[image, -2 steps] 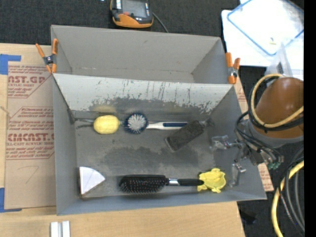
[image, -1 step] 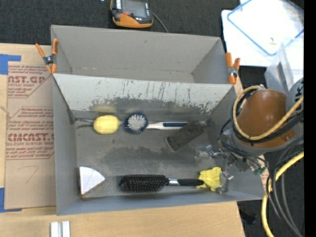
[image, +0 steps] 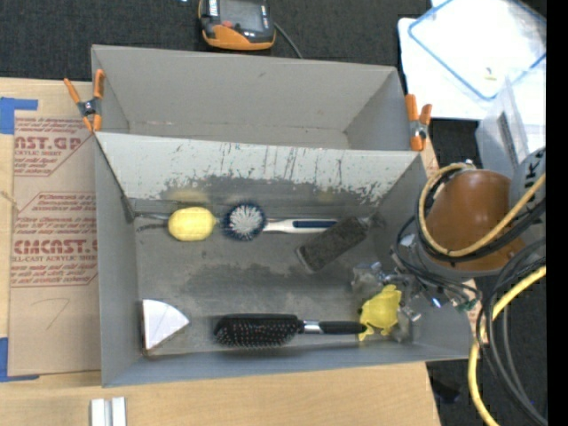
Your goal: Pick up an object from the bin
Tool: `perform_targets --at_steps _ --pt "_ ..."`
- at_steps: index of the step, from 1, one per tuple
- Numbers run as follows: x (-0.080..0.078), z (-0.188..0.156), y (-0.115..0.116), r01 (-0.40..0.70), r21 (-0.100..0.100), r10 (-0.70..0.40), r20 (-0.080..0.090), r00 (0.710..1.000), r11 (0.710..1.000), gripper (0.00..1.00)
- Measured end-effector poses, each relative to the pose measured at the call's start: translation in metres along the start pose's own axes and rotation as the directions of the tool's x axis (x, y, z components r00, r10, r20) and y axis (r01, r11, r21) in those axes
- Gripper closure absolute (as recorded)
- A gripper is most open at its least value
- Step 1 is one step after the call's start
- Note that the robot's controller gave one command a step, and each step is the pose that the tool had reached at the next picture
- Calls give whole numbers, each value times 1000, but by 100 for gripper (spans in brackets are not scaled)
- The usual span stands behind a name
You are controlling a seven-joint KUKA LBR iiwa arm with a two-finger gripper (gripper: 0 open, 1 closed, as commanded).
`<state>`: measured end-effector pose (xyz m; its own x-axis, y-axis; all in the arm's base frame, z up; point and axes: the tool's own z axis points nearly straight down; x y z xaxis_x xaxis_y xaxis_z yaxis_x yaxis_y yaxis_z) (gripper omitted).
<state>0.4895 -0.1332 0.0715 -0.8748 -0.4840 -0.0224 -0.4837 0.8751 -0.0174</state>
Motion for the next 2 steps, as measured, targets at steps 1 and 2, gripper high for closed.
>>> perform_targets --at_steps 1,2 --pt "5 0 7 53 -12 -53 -12 999 999 100" --pt "5 -1 7 52 -12 -53 -13 999 999 100"
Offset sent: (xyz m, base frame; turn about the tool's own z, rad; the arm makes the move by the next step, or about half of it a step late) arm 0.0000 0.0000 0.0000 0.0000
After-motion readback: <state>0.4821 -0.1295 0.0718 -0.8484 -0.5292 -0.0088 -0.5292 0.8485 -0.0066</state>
